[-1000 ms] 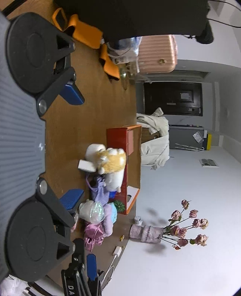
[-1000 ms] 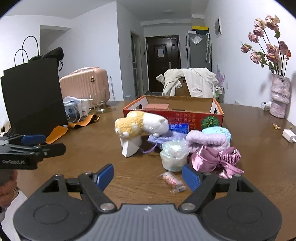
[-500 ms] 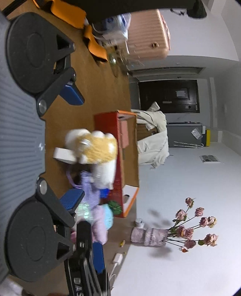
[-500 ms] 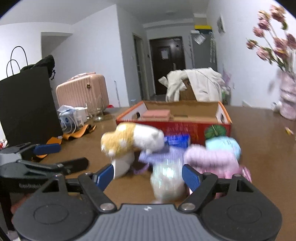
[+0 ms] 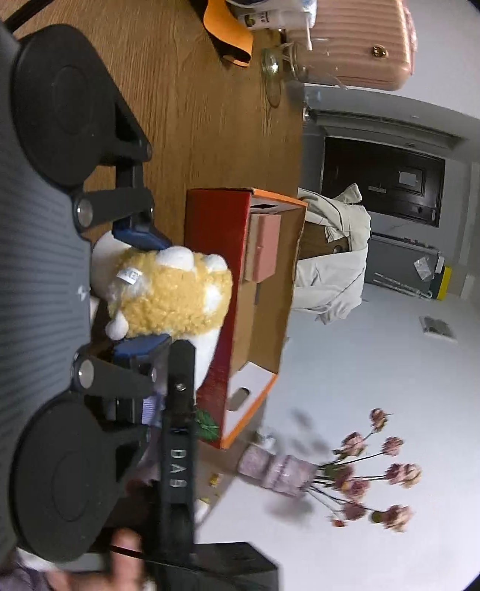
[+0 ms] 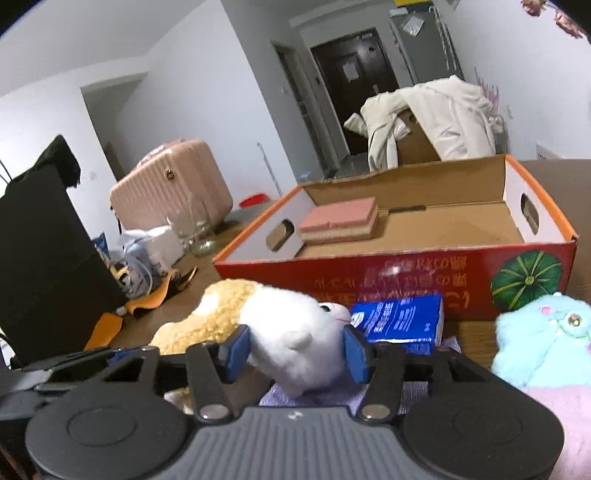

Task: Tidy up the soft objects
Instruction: 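Grasp the yellow-and-white plush toy with the right gripper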

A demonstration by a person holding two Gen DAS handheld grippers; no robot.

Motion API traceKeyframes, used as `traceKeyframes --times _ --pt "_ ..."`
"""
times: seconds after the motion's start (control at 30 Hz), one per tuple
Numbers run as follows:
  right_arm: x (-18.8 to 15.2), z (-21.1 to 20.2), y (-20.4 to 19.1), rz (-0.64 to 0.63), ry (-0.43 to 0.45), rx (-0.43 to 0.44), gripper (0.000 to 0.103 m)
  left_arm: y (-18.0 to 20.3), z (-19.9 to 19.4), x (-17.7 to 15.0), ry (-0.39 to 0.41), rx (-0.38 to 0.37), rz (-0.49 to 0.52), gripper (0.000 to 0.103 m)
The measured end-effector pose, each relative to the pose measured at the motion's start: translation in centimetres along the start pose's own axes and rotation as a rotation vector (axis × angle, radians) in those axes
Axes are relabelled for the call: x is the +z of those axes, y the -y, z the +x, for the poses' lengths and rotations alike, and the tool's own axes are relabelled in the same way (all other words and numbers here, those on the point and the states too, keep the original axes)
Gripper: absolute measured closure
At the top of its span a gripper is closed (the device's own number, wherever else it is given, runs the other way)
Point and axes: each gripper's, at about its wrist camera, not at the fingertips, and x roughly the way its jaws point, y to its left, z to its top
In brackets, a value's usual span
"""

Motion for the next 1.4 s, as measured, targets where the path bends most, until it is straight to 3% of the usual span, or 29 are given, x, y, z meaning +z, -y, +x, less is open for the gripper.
traceKeyframes --times 0.1,0.23,0.3,0.43,0.57,0.67,0.73,0.8,0.87,0.93,1.03,1.17,1.27,1.4 --pt "0.2 -1.8 -1.5 -0.056 0.049 -0.036 0.055 -0.3 -1.3 0.8 0.016 -0.046 -0.059 0.056" --pt "-0.1 -7.1 -4.9 -0.14 0.165 -0.076 0.055 0.7 -5.4 1.1 0.09 -0.124 -0.052 0.055" --pt "-1.2 -9.6 -6.2 -0.141 0.182 -0.086 0.056 0.9 -7.3 0.4 0.084 -0.159 -0.057 0.055" --pt "-5.8 -13.0 -8.3 -0.133 0.116 -0.141 0.057 0.8 -9.6 -3.2 -0.012 -0.22 -0.096 0.055" --pt "-10.3 -13.9 -8.4 -0.046 0.034 -0.168 0.058 1.2 -10.2 -6.4 -0.089 -0.216 -0.09 0.055" --pt "-12.3 -13.9 -8.2 -0.007 0.029 -0.198 0.061 1.7 -9.5 -7.9 -0.094 -0.171 -0.031 0.055" --pt "-13.4 -14.0 -9.0 -0.028 0.0 -0.203 0.062 2.1 -9.4 -8.5 -0.093 -0.087 0.011 0.052" --pt "-14.3 -15.0 -10.6 -0.087 0.007 -0.151 0.062 2.1 -10.3 -8.6 -0.042 -0.006 0.028 0.049" --pt "-14.5 -16.3 -11.8 -0.126 0.044 -0.111 0.054 1.4 -11.3 -8.6 -0.015 0.002 0.004 0.035" --pt "-14.1 -16.6 -11.9 -0.142 0.064 -0.136 0.048 0.5 -12.1 -8.5 -0.005 0.013 -0.039 0.03" --pt "-13.0 -15.6 -10.8 -0.15 0.075 -0.167 0.044 0.1 -12.3 -8.5 -0.019 0.008 -0.061 0.03" --pt "-11.4 -12.1 -8.9 -0.182 0.066 -0.125 0.04 0.8 -11.7 -8.5 -0.007 -0.042 -0.06 0.031" --pt "-10.9 -9.5 -8.2 -0.178 0.032 -0.087 0.043 0.0 -10.6 -8.5 -0.011 0.019 -0.087 0.041" --pt "-12.1 -10.2 -10.1 -0.216 -0.021 -0.05 0.044 -2.4 -10.4 -8.3 -0.016 0.051 -0.191 0.042"
